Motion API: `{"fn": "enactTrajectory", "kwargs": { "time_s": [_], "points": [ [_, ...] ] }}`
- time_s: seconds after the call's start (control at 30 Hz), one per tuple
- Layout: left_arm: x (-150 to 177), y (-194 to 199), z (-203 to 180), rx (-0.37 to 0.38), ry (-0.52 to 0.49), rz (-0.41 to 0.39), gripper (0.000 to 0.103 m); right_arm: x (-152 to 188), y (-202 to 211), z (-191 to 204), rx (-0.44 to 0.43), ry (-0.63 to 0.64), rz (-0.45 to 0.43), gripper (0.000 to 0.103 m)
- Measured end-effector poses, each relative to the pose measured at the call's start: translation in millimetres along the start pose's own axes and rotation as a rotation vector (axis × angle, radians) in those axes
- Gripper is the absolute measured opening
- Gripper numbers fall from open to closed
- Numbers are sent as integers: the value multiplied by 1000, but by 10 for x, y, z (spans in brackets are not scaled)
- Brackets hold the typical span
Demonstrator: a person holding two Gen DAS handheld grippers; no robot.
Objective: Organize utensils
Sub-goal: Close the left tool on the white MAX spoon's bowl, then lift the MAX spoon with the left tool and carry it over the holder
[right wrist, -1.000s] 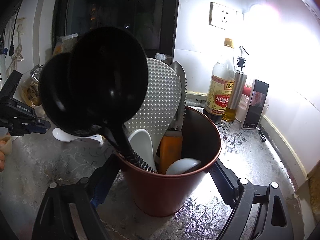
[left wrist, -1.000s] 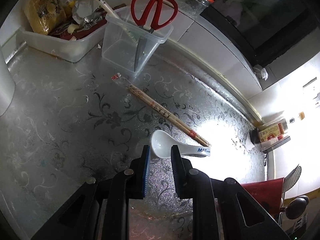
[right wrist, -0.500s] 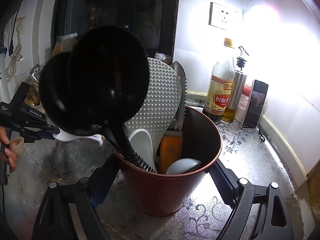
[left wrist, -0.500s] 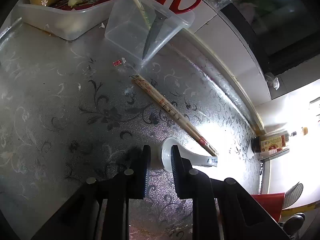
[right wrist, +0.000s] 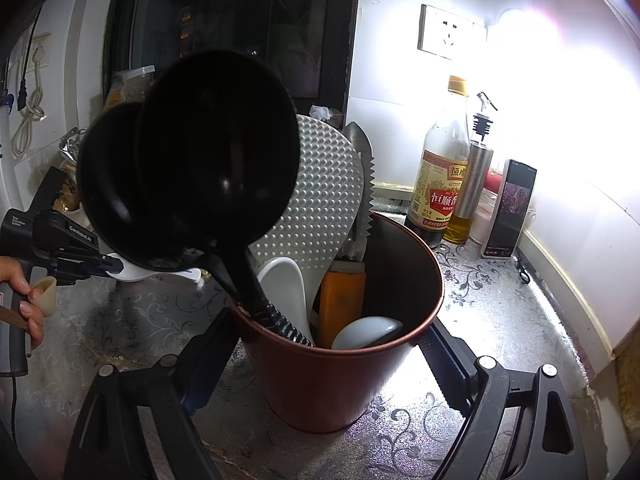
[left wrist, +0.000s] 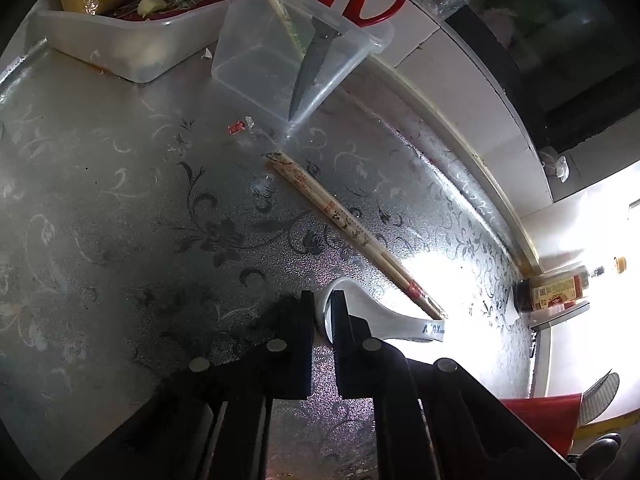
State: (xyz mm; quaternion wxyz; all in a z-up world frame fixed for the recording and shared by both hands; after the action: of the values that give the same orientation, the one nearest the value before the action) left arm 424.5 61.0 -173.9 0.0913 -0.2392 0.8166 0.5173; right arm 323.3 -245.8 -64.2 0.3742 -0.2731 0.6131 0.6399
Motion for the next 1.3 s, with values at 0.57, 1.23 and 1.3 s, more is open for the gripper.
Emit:
{"fn": "enactTrajectory", "kwargs": {
  "time_s": [0.57, 1.23, 1.3],
  "points": [
    [-70, 717, -480, -24, -169, -128, 7, 17, 28, -12, 4, 0, 3, 91],
    [-132, 2093, -1623, 68, -498, -449, 7, 18, 21, -19, -9, 10, 10, 91],
    [-112, 2184, -1752, 84, -530, -470, 7, 14, 17, -22, -8, 10, 10, 91]
  ]
}}
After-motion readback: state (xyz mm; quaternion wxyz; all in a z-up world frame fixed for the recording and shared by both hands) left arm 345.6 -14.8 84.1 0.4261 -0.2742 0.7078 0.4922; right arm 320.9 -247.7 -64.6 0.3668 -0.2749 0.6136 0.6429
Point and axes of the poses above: each gripper's, at about its wrist camera, not at the fingertips, and y roughly against the way its jaws point, z to its left, x to its underside, the point moved 7 cm from there along -y, roughly the way its jaws point, and after that the axes turned 13 degrees about -y, right-handed, at the moved point
